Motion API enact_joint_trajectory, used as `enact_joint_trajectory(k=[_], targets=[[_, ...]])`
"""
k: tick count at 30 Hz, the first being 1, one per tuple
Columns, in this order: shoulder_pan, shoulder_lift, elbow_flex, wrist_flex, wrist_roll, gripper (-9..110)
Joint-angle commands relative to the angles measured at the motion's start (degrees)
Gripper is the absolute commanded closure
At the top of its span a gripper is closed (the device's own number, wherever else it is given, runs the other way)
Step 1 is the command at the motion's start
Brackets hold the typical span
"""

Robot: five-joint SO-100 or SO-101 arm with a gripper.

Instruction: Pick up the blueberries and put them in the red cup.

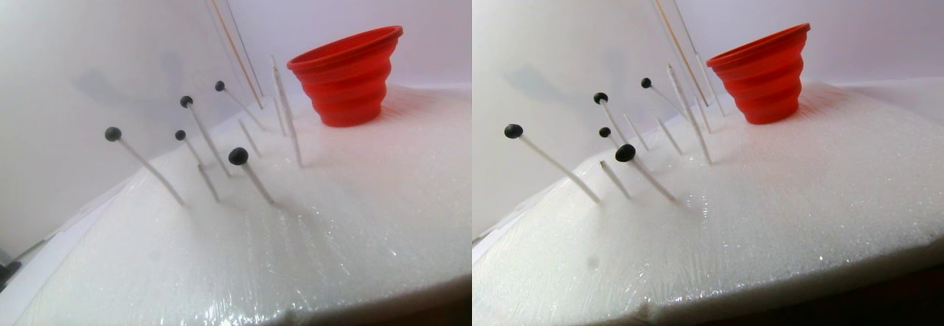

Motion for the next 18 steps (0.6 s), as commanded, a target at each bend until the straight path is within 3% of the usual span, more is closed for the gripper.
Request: enact_joint_trajectory(k=[1,7,9,18], targets=[[0.2,-0.4,-2.2,-0.3,-0.3,90],[-5.1,-0.9,-2.1,-0.3,-0.4,86],[-8.0,-0.7,-2.1,-0.3,-0.5,90],[-5.7,-0.8,-2.5,-0.3,-1.3,91]])
